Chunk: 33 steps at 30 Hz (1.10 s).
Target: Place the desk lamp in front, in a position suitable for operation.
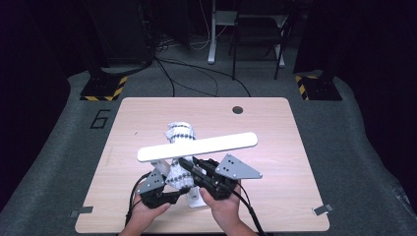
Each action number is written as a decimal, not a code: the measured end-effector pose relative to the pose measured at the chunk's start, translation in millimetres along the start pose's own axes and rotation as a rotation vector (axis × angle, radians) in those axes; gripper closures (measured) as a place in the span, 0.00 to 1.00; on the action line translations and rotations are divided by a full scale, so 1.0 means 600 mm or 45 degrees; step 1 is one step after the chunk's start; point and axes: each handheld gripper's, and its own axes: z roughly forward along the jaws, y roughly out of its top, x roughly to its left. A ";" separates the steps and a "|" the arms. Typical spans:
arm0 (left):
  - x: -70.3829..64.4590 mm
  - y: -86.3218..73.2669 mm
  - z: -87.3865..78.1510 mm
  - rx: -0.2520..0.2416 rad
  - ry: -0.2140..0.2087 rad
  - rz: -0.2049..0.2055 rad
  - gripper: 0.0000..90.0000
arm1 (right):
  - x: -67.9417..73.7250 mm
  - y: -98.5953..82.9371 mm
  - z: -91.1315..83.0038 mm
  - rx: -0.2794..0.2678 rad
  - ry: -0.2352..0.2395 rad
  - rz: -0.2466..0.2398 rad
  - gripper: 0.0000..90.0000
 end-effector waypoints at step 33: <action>0.009 0.004 -0.002 0.048 -0.024 0.007 0.59 | -0.065 0.043 -0.115 0.014 -0.191 -0.066 0.89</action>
